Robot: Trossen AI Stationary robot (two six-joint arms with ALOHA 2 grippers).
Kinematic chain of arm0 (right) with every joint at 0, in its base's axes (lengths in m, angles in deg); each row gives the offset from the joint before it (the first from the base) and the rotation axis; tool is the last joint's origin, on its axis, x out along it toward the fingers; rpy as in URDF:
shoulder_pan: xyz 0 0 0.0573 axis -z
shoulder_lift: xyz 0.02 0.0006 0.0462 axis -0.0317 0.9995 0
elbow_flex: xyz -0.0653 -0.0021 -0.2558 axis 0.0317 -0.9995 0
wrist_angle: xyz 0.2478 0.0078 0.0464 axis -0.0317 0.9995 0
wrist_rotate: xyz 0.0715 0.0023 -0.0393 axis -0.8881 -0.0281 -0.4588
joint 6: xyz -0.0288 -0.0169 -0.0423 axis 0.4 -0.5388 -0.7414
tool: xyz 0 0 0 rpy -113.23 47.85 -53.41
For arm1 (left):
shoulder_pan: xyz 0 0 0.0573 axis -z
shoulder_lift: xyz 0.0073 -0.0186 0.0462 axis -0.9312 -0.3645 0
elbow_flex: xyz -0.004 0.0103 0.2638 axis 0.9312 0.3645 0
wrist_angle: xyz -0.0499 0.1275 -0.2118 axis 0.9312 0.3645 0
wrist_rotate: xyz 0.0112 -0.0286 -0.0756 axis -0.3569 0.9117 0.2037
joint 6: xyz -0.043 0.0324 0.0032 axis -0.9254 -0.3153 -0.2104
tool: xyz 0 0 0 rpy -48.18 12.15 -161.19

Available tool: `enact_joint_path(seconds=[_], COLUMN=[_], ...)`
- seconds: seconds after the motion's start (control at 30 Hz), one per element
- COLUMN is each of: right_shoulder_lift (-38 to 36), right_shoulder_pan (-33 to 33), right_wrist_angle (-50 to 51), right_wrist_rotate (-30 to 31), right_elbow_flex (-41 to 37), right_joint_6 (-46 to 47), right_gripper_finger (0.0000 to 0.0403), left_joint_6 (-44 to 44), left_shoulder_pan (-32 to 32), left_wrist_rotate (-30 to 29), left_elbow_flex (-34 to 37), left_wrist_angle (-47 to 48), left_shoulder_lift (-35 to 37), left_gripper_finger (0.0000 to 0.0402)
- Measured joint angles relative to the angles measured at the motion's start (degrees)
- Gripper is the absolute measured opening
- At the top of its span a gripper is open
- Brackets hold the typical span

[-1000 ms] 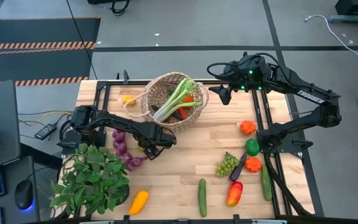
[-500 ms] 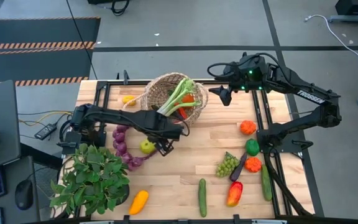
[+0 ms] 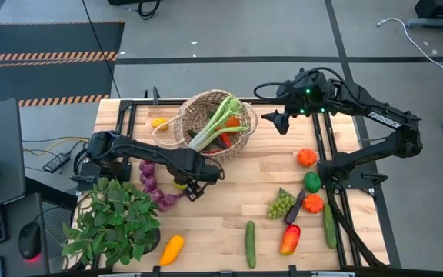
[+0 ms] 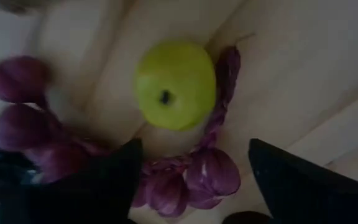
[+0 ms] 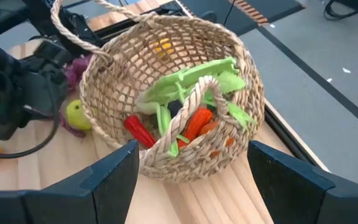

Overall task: Build produce basket
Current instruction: Put the green apple into the brown basket

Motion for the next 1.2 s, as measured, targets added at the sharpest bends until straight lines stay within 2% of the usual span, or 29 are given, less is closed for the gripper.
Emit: enact_joint_path(seconds=[0.17, 0.37, 0.83, 1.2], right_shoulder_lift=[0.0, 0.0, 0.0, 0.1], right_shoulder_pan=[0.0, 0.0, 0.0, 0.0], right_wrist_angle=[0.1, 0.1, 0.0, -0.7], right_wrist_rotate=[-0.2, -0.2, 0.2, 1.6], right_elbow_flex=[0.0, 0.0, 0.0, 0.0], right_joint_6=[0.0, 0.0, 0.2, 1.7], right_gripper_finger=[0.0302, 0.0302, 0.0302, 0.0302], left_joint_6=[-0.8, 0.0, -1.2, -0.6], left_shoulder_pan=[-0.1, -0.3, -1.8, -1.7], left_wrist_rotate=[1.5, 0.9, 2.1, 2.1], left_elbow_flex=[4.6, 7.1, 19.1, 17.3], left_wrist_angle=[-2.4, -6.7, -19.1, -20.9], left_shoulder_lift=[0.0, 0.0, 0.0, 0.0], left_gripper_finger=[0.0363, 0.0394, 0.0396, 0.0396])
